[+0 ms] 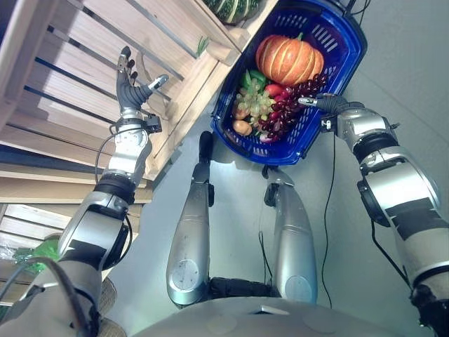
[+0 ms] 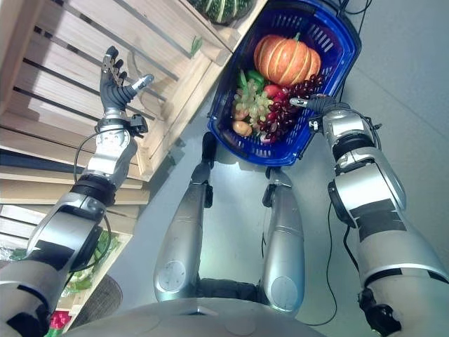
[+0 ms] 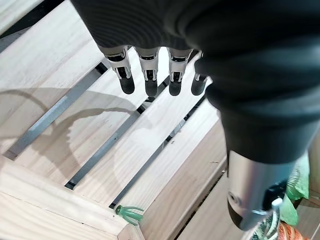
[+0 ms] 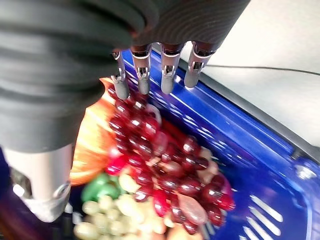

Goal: Pick up fruits and vegetables into the basket

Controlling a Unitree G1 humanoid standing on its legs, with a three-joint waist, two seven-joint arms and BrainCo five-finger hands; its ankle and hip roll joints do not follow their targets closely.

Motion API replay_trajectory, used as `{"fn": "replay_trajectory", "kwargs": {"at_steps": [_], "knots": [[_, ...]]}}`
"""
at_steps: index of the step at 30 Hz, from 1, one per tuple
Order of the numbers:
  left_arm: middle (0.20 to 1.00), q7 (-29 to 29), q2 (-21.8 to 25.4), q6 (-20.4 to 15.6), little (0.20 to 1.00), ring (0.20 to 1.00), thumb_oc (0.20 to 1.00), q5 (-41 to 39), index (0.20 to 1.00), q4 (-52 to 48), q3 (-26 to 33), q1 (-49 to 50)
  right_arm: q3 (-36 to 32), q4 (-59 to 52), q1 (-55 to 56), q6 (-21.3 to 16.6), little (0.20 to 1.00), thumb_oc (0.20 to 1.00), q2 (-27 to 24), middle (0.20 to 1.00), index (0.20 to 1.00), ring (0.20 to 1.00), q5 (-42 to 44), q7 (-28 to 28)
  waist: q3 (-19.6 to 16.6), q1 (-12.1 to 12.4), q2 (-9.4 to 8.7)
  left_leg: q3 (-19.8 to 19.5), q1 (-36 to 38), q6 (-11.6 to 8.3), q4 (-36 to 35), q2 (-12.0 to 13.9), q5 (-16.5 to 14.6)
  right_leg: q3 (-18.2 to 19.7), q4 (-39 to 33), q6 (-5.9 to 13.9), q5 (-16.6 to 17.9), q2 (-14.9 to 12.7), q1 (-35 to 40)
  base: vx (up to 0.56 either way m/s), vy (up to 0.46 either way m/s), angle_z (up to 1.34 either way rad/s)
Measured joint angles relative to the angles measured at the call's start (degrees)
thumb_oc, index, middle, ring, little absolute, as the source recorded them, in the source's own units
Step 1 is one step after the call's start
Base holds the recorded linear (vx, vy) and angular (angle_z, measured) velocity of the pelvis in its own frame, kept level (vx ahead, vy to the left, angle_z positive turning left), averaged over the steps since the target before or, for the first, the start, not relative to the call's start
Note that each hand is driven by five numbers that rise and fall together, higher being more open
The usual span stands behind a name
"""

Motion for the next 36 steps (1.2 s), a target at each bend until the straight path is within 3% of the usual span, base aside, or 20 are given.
{"fn": "replay_trajectory", "kwargs": {"at_steps": [8, 13, 16, 19, 27, 31, 36], "knots": [[1.000, -3.0, 0.2, 0.3, 1.000, 1.000, 1.000, 3.9, 1.000, 1.3, 0.8, 13.6, -5.4, -7.2, 15.9, -10.1, 1.000, 1.000, 0.3, 1.000, 1.000, 1.000, 1.9, -4.5, -0.2, -1.4, 0.30, 2.5, 17.4, 1.57, -8.6, -0.1, 0.6, 0.6, -13.1, 2.09, 4.0, 0.5, 18.6, 0.06, 0.025, -0.10], [1.000, -6.3, -0.1, 2.3, 1.000, 1.000, 1.000, 7.0, 1.000, 3.4, 3.5, 21.4, -8.9, -11.8, 26.8, -13.4, 1.000, 1.000, 0.6, 1.000, 1.000, 1.000, 1.8, -5.1, -1.4, -1.7, 0.74, 3.8, 26.1, 2.19, -13.0, -0.4, 0.3, 1.2, -21.3, 3.04, 6.3, 0.7, 28.5, 0.12, -0.020, -0.10], [1.000, -9.2, -1.3, 2.6, 1.000, 1.000, 1.000, 9.5, 1.000, 5.0, 5.2, 26.7, -12.4, -13.6, 35.4, -15.7, 1.000, 1.000, 2.0, 1.000, 1.000, 1.000, 1.5, -4.9, -6.5, -2.2, 1.05, 3.8, 28.2, 2.13, -13.6, -0.3, -0.5, 0.6, -24.5, 3.23, 6.7, 0.9, 32.1, 0.17, -0.033, 0.07], [1.000, -12.8, -3.1, 2.5, 1.000, 1.000, 1.000, 12.2, 1.000, 7.7, 5.6, 33.2, -13.7, -13.4, 44.0, -17.5, 1.000, 1.000, 4.0, 1.000, 1.000, 1.000, 0.7, -4.8, -14.2, -3.1, 1.23, 3.9, 30.7, 1.98, -13.6, -0.2, -2.3, 0.2, -25.8, 3.46, 5.8, 1.1, 35.2, 0.13, -0.006, 0.01], [1.000, -21.4, -6.9, 2.4, 1.000, 1.000, 1.000, 17.8, 1.000, 16.8, 5.5, 41.0, -14.9, -4.5, 56.0, -17.0, 1.000, 1.000, 8.7, 1.000, 1.000, 1.000, -4.0, -2.4, -25.2, -4.7, 0.64, 5.3, 35.1, 1.75, -14.0, 0.1, -4.8, 1.5, -26.0, 3.75, 4.0, 1.3, 38.7, 0.13, 0.004, -0.10], [1.000, -24.5, -7.2, 2.6, 1.000, 1.000, 1.000, 17.9, 1.000, 20.2, 5.3, 42.3, -15.3, -1.9, 59.6, -14.9, 1.000, 1.000, 9.8, 1.000, 1.000, 1.000, -6.0, -1.2, -26.5, -4.9, 0.16, 6.4, 35.6, 1.74, -14.0, 0.6, -4.7, 2.0, -26.0, 3.60, 4.0, 1.3, 38.7, 0.03, 0.006, -0.09], [1.000, -32.2, -8.7, 9.3, 1.000, 1.000, 1.000, 15.8, 1.000, 24.7, 5.2, 43.5, -15.7, 1.5, 62.5, -11.2, 1.000, 1.000, 11.1, 1.000, 1.000, 1.000, -8.1, 1.8, -27.9, -6.2, 0.13, 6.7, 36.0, 1.82, -14.0, 0.7, -4.7, 2.7, -26.0, 3.46, 4.2, 1.4, 38.7, 0.03, 0.008, -0.06]]}}
